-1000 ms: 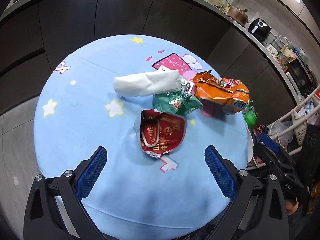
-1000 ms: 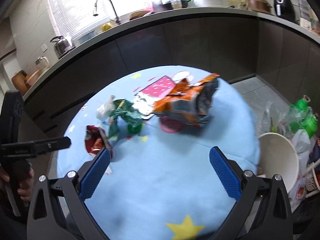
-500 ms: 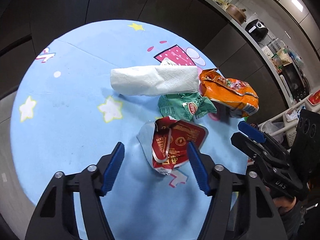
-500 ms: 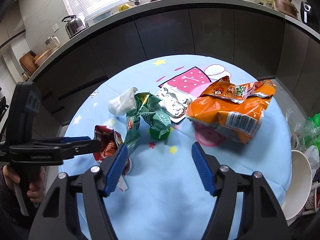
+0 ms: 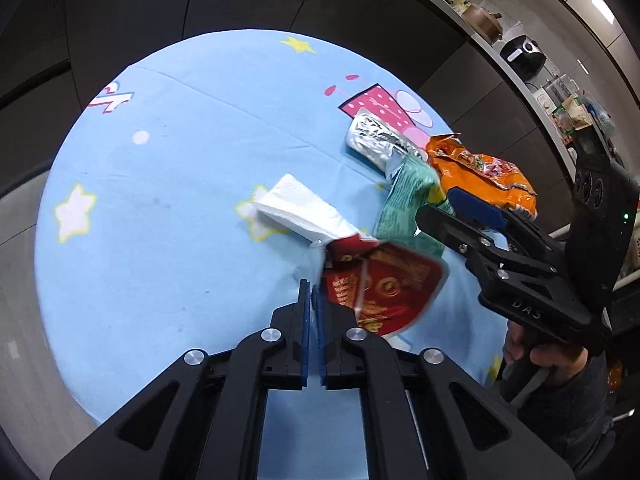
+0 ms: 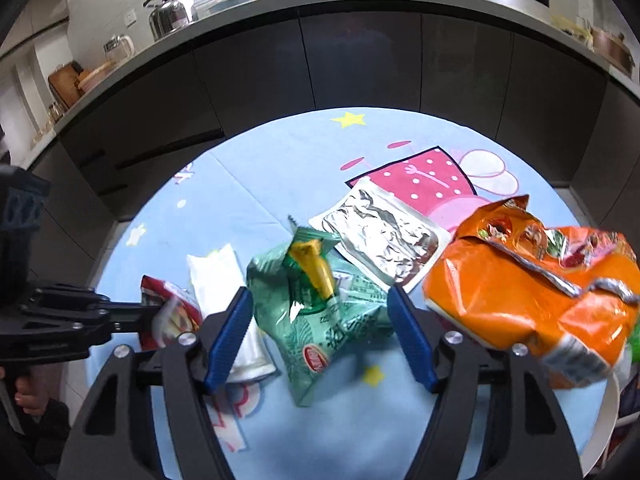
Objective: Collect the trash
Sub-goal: 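Grasp the red wrapper with the left tool while the right tool grasps the green packet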
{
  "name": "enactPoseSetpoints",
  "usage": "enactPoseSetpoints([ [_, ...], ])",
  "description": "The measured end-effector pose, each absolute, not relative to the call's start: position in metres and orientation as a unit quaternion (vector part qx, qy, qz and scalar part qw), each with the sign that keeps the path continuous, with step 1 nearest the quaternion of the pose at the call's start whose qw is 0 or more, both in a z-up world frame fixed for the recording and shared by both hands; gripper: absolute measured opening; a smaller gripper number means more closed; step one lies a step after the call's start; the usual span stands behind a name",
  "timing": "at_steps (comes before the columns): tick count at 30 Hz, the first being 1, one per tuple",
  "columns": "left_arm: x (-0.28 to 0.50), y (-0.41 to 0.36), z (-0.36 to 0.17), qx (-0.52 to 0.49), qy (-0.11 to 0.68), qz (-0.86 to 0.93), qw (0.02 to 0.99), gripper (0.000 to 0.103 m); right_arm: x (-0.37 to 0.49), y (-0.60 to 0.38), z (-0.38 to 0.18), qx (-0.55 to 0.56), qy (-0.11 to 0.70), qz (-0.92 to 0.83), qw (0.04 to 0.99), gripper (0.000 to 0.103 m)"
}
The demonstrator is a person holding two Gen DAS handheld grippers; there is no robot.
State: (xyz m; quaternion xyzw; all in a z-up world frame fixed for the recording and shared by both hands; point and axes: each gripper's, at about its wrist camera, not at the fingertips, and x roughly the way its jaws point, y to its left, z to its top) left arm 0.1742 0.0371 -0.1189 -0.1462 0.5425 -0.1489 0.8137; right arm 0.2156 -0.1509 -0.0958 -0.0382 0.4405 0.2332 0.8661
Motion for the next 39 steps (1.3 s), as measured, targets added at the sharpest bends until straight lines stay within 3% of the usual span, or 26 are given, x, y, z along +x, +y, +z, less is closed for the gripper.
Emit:
enactPoseSetpoints([
  [2, 0.174, 0.038, -0.123, -0.149, 0.545, -0.151, 0.811, 0.028, 0.214, -0.147, -0.098, -0.056, 0.440, 0.229, 0.867, 0.070],
  [7, 0.177, 0.033, -0.131, -0.148, 0.551, -0.155, 0.806, 0.040, 0.203, -0.148, -0.091, -0.068, 0.430, 0.227, 0.871, 0.068],
  [13, 0.182, 0.029, -0.133, -0.148, 0.553, -0.164, 0.803, 0.040, 0.184, -0.157, -0.089, -0.037, 0.435, 0.219, 0.873, 0.055],
  [14, 0.182, 0.029, -0.133, -0.147, 0.553, -0.164, 0.803, 0.038, 0.185, -0.156, -0.093, -0.031, 0.445, 0.223, 0.867, 0.050],
  [15, 0.183, 0.028, -0.134, -0.146, 0.554, -0.163, 0.803, 0.028, 0.186, -0.155, -0.097, -0.029, 0.451, 0.224, 0.864, 0.048],
  [18, 0.183, 0.026, -0.134, -0.143, 0.556, -0.164, 0.802, 0.025, 0.192, -0.152, -0.105, -0.008, 0.458, 0.230, 0.858, 0.043],
  [19, 0.183, 0.025, -0.134, -0.140, 0.555, -0.162, 0.804, 0.025, 0.194, -0.152, -0.107, 0.000, 0.460, 0.231, 0.857, 0.034],
  [20, 0.183, 0.025, -0.133, -0.139, 0.554, -0.160, 0.805, 0.024, 0.195, -0.151, -0.109, 0.001, 0.461, 0.234, 0.856, 0.004],
  [24, 0.176, 0.027, -0.121, -0.142, 0.542, -0.150, 0.814, 0.019, 0.185, -0.152, -0.098, 0.000, 0.450, 0.247, 0.858, 0.004],
  [39, 0.154, -0.025, -0.039, -0.088, 0.470, -0.185, 0.858, 0.019, 0.125, -0.225, -0.019, 0.045, 0.363, 0.197, 0.910, 0.004],
])
